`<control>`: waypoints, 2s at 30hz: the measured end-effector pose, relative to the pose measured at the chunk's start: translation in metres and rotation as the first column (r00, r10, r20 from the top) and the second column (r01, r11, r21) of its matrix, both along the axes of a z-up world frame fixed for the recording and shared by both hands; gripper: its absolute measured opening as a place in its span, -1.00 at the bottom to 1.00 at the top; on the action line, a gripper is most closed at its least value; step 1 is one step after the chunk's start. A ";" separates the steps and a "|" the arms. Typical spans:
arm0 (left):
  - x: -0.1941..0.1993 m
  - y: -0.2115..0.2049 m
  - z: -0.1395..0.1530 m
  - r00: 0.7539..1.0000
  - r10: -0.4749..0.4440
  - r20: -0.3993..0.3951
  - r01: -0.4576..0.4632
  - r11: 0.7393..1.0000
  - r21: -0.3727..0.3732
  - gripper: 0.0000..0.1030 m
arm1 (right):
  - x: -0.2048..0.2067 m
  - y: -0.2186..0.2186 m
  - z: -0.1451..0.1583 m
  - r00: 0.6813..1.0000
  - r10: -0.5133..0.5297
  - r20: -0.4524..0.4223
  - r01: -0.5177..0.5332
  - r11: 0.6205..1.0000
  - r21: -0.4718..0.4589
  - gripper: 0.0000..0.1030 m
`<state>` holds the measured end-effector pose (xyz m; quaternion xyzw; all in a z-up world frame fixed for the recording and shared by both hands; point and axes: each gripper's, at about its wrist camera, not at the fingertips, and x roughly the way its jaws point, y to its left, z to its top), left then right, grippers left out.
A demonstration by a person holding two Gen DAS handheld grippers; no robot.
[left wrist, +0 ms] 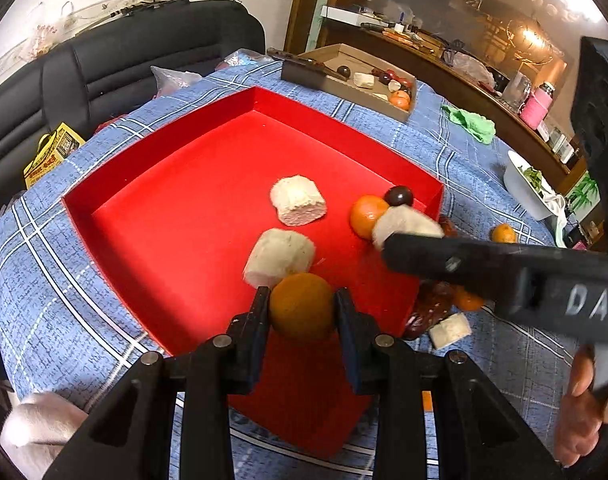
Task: Organize fruits
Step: 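Carry the orange and white cake into the red tray and open both tools, then move both open tools back toward the items on the table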
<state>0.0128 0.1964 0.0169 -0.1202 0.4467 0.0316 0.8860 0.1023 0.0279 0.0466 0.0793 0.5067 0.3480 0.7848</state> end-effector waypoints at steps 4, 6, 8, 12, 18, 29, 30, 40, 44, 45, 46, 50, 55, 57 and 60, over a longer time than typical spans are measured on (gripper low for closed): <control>0.004 0.003 -0.001 1.000 -0.004 -0.001 0.004 1.000 0.016 -0.40 | 0.002 0.015 -0.008 1.000 0.028 -0.006 -0.028 0.999 -0.025 -0.25; 0.005 0.005 -0.004 1.000 -0.004 -0.009 0.004 1.000 0.018 -0.40 | 0.004 0.019 -0.012 1.000 0.026 -0.011 -0.026 0.999 -0.029 -0.24; 0.005 0.005 -0.007 1.000 -0.005 -0.015 0.005 1.000 0.018 -0.39 | 0.006 0.021 -0.013 1.000 0.016 -0.002 -0.016 0.999 -0.041 -0.24; 0.005 0.000 -0.009 1.000 -0.018 -0.014 0.018 0.999 0.037 -0.33 | 0.006 0.018 -0.010 1.000 0.010 0.006 -0.009 0.999 -0.031 -0.07; -0.001 -0.011 0.006 0.998 -0.039 0.055 0.037 0.998 0.043 0.21 | 0.000 -0.012 0.005 0.999 -0.028 0.047 0.027 1.000 0.014 0.18; -0.029 -0.054 0.023 0.990 -0.067 0.121 0.068 0.998 -0.009 0.21 | -0.025 -0.120 -0.001 0.984 -0.160 0.077 0.160 0.987 0.006 0.17; -0.033 -0.060 0.021 0.991 -0.073 0.116 0.074 0.997 -0.011 0.21 | -0.028 -0.127 -0.003 0.983 -0.165 0.079 0.166 0.986 -0.003 0.17; -0.052 -0.085 -0.005 0.997 -0.047 0.053 0.050 0.998 -0.050 0.09 | -0.027 -0.165 -0.033 0.972 -0.221 0.074 0.227 0.970 -0.083 0.16; -0.051 -0.083 -0.016 1.000 -0.011 0.028 0.014 0.997 -0.078 -0.02 | -0.016 -0.160 -0.042 0.972 -0.219 0.089 0.229 0.965 -0.128 0.16; -0.049 -0.083 -0.019 1.000 -0.007 0.020 0.009 0.996 -0.085 -0.09 | -0.013 -0.159 -0.044 0.972 -0.217 0.092 0.228 0.964 -0.138 0.16; -0.049 -0.083 -0.020 1.000 -0.005 0.018 0.007 0.996 -0.085 -0.09 | -0.010 -0.158 -0.045 0.972 -0.216 0.095 0.228 0.963 -0.147 0.16; -0.045 -0.083 -0.020 1.000 -0.006 0.026 0.008 0.997 -0.081 -0.09 | -0.002 -0.156 -0.048 0.972 -0.215 0.094 0.229 0.960 -0.165 0.16; -0.034 -0.089 -0.019 0.999 -0.032 0.020 0.033 0.998 -0.062 -0.10 | 0.004 -0.149 -0.053 0.975 -0.206 0.086 0.218 0.959 -0.181 -0.05; -0.032 -0.093 -0.019 0.999 -0.046 0.016 0.047 0.998 -0.041 -0.26 | 0.006 -0.147 -0.055 0.975 -0.208 0.082 0.220 0.958 -0.182 -0.06; -0.030 -0.090 -0.019 0.999 -0.045 0.012 0.045 0.997 -0.057 -0.32 | 0.005 -0.147 -0.055 0.973 -0.215 0.084 0.227 0.957 -0.183 -0.09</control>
